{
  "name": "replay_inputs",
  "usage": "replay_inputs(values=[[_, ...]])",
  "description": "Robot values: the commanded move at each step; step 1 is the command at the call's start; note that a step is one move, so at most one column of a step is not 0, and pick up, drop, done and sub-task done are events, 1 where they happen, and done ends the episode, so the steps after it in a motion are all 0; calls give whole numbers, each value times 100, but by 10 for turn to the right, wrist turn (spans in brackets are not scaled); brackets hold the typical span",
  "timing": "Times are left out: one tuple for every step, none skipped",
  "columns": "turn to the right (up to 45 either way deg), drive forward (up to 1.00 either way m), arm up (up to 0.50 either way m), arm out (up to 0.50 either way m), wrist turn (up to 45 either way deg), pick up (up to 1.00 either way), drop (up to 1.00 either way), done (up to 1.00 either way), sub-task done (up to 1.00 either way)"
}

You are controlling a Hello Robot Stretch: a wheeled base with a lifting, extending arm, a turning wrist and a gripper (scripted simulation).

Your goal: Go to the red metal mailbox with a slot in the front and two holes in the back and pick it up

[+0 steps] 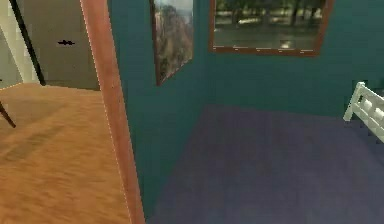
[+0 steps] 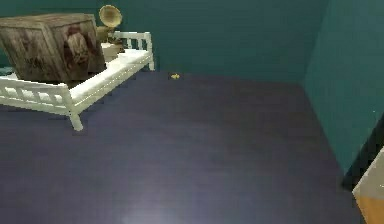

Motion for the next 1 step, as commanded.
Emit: replay_inputs(values=[[-450, 0, 0, 0, 0, 0, 0, 0, 0]])
